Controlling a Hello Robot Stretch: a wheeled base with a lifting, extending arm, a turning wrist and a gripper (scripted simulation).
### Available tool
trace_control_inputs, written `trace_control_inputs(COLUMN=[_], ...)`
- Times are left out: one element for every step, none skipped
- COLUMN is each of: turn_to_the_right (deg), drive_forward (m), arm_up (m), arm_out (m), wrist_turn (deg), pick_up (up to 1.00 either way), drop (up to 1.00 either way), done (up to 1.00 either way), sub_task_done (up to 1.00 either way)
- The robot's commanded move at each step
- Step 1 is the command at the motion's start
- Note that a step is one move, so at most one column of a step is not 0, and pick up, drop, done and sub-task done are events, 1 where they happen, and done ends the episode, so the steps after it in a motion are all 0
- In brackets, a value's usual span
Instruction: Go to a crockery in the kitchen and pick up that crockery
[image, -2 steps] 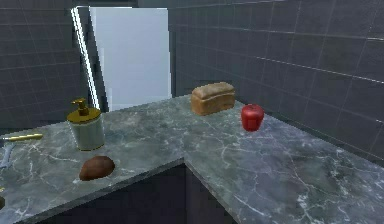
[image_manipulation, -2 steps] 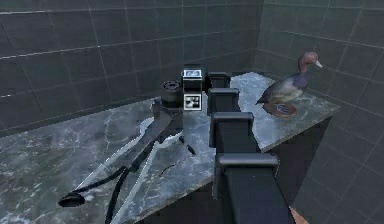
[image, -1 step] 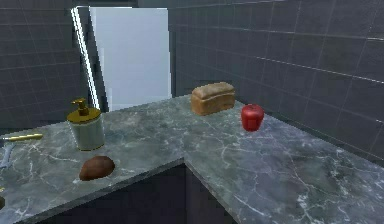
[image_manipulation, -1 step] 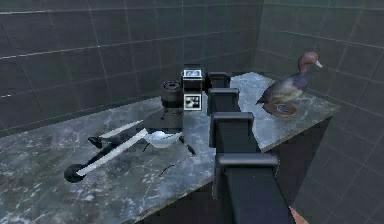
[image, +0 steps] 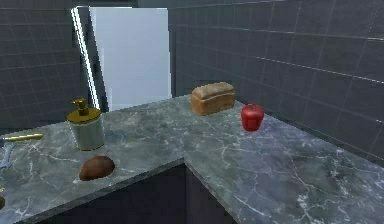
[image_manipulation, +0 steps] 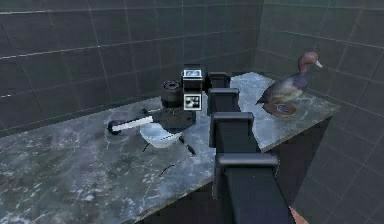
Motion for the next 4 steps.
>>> trace_control_inputs(turn_to_the_right=[0.0, 0.0, 0.0, 0.0], drive_forward=[0.00, 0.00, 0.00, 0.00], arm_up=[0.00, -0.08, 0.00, 0.08], arm_out=[0.00, 0.00, 0.00, 0.00], wrist_turn=[24.0, 0.0, 0.0, 0.0], pick_up=[0.00, 0.00, 1.00, 0.00], drop=[0.00, 0.00, 0.00, 0.00], done=[0.00, 0.00, 0.00, 0.00], sub_task_done=[0.00, 0.00, 0.00, 0.00])
